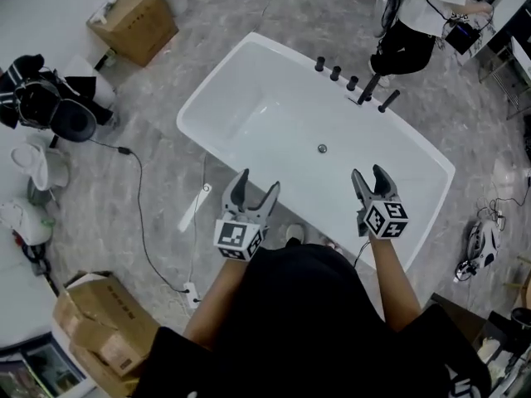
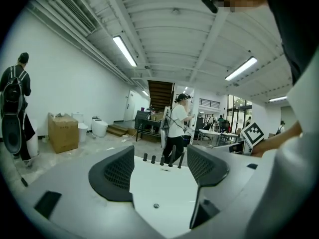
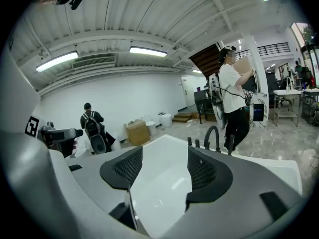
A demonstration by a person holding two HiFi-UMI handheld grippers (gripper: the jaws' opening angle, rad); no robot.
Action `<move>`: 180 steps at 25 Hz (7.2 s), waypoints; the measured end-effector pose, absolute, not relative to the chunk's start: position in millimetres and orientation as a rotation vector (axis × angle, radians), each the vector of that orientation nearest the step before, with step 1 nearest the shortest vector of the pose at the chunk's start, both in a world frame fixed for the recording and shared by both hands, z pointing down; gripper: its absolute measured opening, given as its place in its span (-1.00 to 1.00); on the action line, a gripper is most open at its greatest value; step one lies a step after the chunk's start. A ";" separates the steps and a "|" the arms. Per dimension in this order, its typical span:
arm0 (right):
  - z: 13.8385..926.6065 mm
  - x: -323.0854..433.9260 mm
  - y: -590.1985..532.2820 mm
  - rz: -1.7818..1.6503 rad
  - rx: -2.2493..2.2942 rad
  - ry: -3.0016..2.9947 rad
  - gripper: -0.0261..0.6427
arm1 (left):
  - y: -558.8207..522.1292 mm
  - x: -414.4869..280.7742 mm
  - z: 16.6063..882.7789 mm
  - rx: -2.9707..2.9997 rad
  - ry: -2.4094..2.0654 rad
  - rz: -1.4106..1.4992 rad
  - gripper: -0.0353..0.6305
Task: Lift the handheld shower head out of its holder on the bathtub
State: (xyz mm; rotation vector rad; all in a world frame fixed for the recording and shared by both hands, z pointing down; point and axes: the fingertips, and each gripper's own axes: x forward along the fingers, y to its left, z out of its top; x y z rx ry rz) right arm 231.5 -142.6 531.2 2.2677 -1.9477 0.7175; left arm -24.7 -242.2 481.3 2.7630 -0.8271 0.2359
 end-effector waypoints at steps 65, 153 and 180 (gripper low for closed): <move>794.9 649.7 -325.0 0.749 2.633 -1.399 -0.16 | -294.4 305.2 642.2 2.704 -0.109 0.340 0.03; 411.6 582.6 -341.6 0.406 2.533 -1.257 -0.55 | -313.7 113.3 429.9 2.902 0.142 0.064 -0.57; 355.7 618.0 -322.6 0.339 2.550 -1.342 -0.55 | -309.4 159.5 364.9 2.990 -0.138 0.049 -0.84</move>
